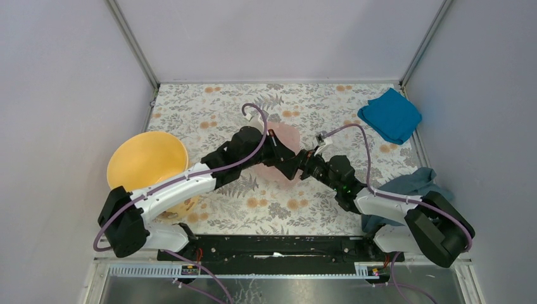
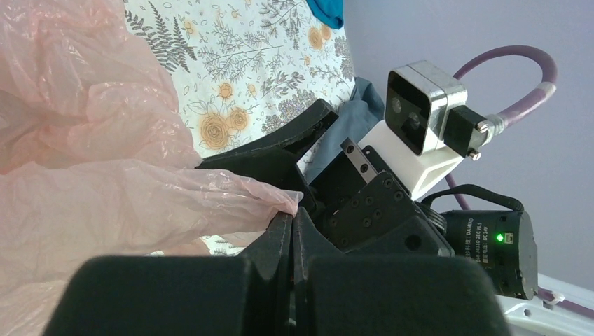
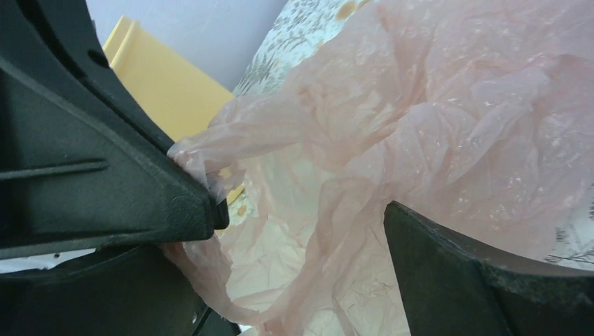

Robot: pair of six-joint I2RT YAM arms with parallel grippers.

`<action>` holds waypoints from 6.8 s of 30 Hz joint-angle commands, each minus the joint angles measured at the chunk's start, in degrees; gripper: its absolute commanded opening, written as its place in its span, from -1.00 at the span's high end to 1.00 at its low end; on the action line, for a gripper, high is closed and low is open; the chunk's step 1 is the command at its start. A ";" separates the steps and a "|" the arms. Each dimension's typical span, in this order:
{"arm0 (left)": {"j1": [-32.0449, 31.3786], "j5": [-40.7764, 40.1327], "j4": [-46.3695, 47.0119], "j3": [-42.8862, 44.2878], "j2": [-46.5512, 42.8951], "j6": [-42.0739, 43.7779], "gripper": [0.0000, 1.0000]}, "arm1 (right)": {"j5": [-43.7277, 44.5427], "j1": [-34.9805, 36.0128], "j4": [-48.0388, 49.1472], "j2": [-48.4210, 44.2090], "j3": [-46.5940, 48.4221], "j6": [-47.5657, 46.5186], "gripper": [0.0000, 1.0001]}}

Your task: Put the trash bags into the trash bin

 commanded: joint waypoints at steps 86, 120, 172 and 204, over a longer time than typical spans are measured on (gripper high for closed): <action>-4.63 -8.34 -26.66 16.66 -24.49 35.92 -0.86 | 4.75 0.49 -60.31 -12.50 71.19 3.42 1.00; -4.60 -30.87 -37.55 21.80 -47.15 32.35 -0.98 | -12.26 8.31 -24.29 7.03 66.20 49.61 1.00; -4.63 -47.42 -34.65 17.18 -26.54 17.39 -0.68 | -20.29 -3.80 -63.30 -1.61 64.08 14.07 1.00; 3.46 -25.54 -38.94 16.38 -29.35 18.76 -0.98 | -26.95 -4.46 -53.60 17.67 68.03 13.74 1.00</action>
